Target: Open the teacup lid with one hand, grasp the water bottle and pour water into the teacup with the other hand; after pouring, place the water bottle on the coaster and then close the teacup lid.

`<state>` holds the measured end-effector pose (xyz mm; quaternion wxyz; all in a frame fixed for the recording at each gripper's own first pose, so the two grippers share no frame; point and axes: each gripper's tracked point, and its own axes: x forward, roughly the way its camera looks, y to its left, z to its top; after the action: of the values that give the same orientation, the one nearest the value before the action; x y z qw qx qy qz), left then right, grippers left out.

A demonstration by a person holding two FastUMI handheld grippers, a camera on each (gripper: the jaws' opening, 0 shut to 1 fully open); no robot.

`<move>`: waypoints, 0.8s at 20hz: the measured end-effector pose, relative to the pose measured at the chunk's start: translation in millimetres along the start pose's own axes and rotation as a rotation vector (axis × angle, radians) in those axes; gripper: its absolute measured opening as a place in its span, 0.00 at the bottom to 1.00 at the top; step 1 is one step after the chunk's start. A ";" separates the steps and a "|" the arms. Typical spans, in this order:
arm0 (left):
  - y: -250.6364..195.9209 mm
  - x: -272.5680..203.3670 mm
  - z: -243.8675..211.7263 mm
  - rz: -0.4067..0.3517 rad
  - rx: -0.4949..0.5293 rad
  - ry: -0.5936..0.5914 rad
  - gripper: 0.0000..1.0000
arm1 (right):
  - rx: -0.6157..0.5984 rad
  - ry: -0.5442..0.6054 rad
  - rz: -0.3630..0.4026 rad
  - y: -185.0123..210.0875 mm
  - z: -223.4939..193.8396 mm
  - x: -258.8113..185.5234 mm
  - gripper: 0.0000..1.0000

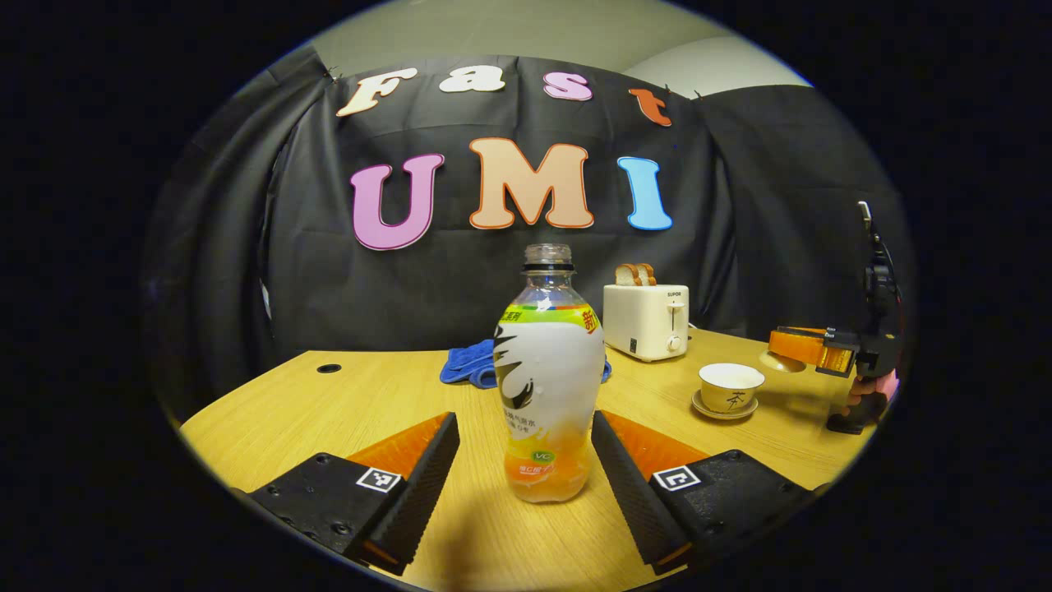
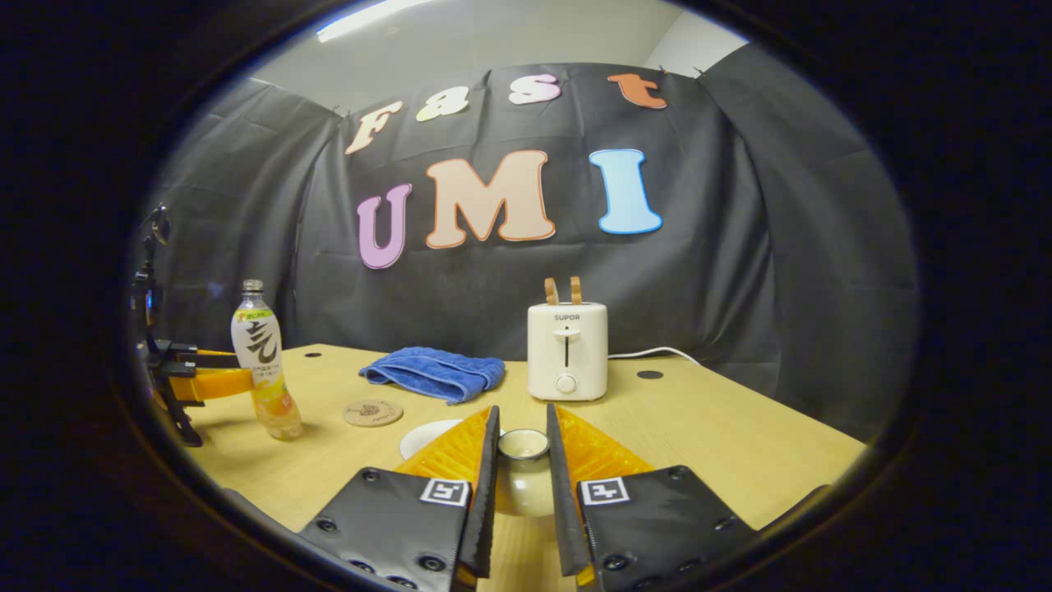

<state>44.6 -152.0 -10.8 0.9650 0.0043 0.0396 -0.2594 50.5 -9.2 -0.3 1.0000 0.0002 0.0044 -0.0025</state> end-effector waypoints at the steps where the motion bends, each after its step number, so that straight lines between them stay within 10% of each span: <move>1: -2.7 5.7 -0.2 -0.009 -0.002 0.007 0.95 | 0.000 0.000 -0.006 -2.6 0.1 0.5 0.35; 10: -12.5 50.7 -14.6 -0.016 0.005 0.108 0.93 | 0.000 -0.001 -0.020 -11.3 0.8 1.6 0.35; 16: -8.7 56.8 -20.2 0.027 0.036 0.147 0.66 | 0.000 -0.003 -0.032 -19.1 1.5 2.4 0.35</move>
<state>87.7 -187.4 -35.3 0.9627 0.0410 0.1058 -0.2458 52.8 -28.3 1.2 0.9998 0.0000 0.0031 -0.0187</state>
